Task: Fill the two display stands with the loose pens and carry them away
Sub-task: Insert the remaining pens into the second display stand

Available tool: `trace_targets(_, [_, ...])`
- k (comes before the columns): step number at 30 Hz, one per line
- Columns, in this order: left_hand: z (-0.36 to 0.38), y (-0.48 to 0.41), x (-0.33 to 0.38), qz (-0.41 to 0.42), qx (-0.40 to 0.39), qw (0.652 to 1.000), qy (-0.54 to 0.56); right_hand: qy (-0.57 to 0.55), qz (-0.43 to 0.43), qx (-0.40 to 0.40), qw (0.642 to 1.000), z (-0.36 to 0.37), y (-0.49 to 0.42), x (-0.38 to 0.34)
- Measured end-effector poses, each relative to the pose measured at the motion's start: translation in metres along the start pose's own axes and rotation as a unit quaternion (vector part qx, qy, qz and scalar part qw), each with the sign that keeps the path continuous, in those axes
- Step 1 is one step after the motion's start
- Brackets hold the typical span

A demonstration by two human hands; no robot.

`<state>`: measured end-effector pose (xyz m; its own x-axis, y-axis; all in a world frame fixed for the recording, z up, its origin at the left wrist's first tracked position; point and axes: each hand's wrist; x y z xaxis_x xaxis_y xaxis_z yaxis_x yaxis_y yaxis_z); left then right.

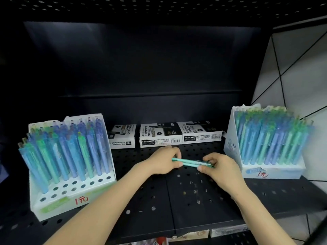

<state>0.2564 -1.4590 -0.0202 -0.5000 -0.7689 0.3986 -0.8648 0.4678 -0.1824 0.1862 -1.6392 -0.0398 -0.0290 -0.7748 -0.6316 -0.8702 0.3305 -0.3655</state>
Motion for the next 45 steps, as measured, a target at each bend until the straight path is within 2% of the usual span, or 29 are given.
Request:
trace_targets(4, [0.001,0.009,-0.008,0.024,0.045,0.998,0.023,-0.015,0.005,-0.020,1.000,0.000,-0.001,0.000])
trace_targets(11, [-0.033,0.047,-0.004,0.021,0.223,0.973,0.049,-0.037,-0.001,-0.041,0.998,-0.001,0.001,0.000])
trace_targets(13, [-0.047,0.067,0.000,0.026,0.249,0.966,0.066,-0.061,-0.009,-0.031,0.998,-0.002,0.002,-0.003])
trace_targets(15, [-0.060,0.091,-0.001,0.030,0.280,0.955,0.096,-0.106,-0.016,0.018,0.994,-0.006,0.005,-0.010])
trace_targets(17, [-0.072,0.116,-0.005,0.023,0.325,0.936,0.133,-0.184,-0.005,0.076,0.980,-0.012,0.008,-0.021])
trace_targets(19, [-0.085,0.140,-0.011,0.003,0.374,0.911,0.176,-0.286,0.017,0.091,0.954,-0.019,0.016,-0.040])
trace_targets(23, [-0.108,0.182,-0.031,-0.042,0.474,0.851,0.222,-0.451,0.014,0.033,0.892,-0.024,0.031,-0.094])
trace_targets(27, [-0.118,0.213,-0.061,-0.069,0.567,0.793,0.212,-0.506,-0.015,-0.018,0.862,-0.020,0.047,-0.150])
trace_targets(30, [-0.114,0.226,-0.078,-0.099,0.595,0.761,0.237,-0.477,-0.042,-0.034,0.877,-0.006,0.056,-0.184])
trace_targets(35, [-0.103,0.230,-0.097,-0.144,0.609,0.732,0.271,-0.311,-0.176,-0.020,0.934,0.025,0.070,-0.221])
trace_targets(40, [-0.096,0.226,-0.107,-0.152,0.603,0.735,0.270,-0.199,-0.270,0.002,0.942,0.030,0.073,-0.241])
trace_targets(45, [-0.088,0.225,-0.117,-0.162,0.616,0.715,0.288,-0.107,-0.295,-0.014,0.949,0.032,0.074,-0.255])
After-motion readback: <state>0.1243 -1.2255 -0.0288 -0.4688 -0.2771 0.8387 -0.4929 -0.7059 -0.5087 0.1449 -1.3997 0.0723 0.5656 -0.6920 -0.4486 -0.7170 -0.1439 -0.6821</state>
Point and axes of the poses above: each hand's wrist, its own y-axis away from the middle knuckle, its own z-axis out of the palm, x = y × z, and after that the axes turned 11 degrees about x, right-handed
